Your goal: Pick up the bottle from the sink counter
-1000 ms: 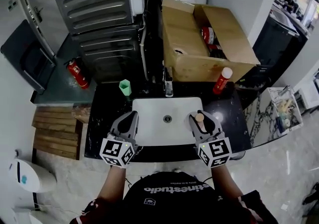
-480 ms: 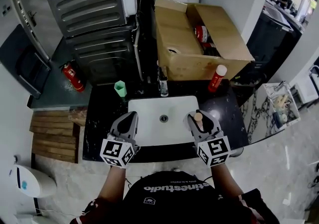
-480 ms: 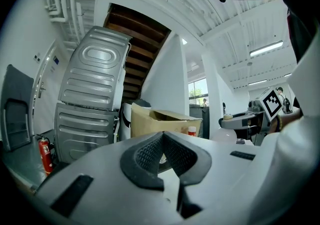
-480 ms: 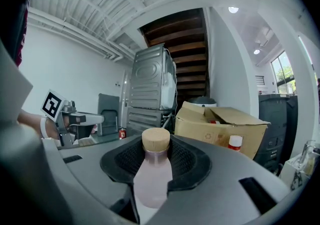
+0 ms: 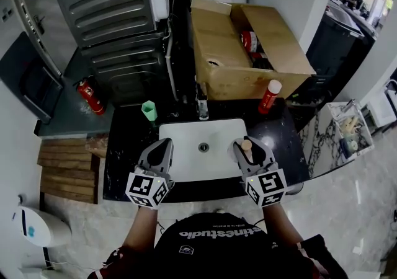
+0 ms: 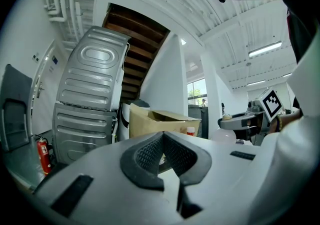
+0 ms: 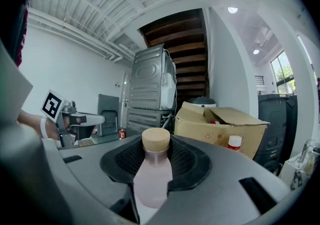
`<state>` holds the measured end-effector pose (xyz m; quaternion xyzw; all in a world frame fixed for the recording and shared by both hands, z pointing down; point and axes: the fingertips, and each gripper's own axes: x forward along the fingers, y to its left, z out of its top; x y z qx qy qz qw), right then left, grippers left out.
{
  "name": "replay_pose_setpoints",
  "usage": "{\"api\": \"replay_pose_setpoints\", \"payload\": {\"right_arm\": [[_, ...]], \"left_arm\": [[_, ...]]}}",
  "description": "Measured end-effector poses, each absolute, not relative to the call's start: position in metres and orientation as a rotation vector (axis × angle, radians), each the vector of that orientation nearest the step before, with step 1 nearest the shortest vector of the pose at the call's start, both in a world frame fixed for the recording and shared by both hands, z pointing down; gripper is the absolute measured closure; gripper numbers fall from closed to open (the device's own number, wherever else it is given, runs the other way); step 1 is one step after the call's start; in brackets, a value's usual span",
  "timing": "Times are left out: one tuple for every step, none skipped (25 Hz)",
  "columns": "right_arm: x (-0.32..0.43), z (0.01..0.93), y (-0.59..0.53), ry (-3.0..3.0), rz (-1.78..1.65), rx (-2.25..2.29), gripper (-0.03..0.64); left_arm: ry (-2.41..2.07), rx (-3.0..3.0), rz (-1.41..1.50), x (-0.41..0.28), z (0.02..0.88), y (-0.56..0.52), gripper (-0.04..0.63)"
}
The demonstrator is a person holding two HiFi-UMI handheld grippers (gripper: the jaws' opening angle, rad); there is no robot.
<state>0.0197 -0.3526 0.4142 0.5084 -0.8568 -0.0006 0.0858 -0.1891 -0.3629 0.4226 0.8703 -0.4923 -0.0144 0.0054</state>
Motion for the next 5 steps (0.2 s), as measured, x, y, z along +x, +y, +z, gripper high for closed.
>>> {"api": "replay_pose_setpoints", "payload": {"right_arm": [[0.02, 0.4143, -0.3525, -2.555, 0.0, 1.516, 0.454], [0.0202, 0.4143, -0.3524, -2.555, 0.001, 1.517, 0.454], [0.0205, 0.4143, -0.3522, -2.555, 0.002, 1.517, 0.454], [0.0209, 0.4142, -0.3519, -2.555, 0.002, 1.517, 0.454], [0.0213, 0.4141, -0.3516, -2.555, 0.003, 1.517, 0.454]], "left_arm": [[-1.541, 2.724, -0.046, -0.1888, 0.4229, -0.3628, 0.582], [-1.54, 2.724, -0.047, -0.1884, 0.4232, -0.3627, 0.583], [-1.54, 2.723, -0.047, -0.1878, 0.4234, -0.3627, 0.583], [-1.538, 2.723, -0.047, -0.1872, 0.4236, -0.3626, 0.581], [-1.537, 2.722, -0.048, -0.1864, 0.4238, -0.3625, 0.583]]}}
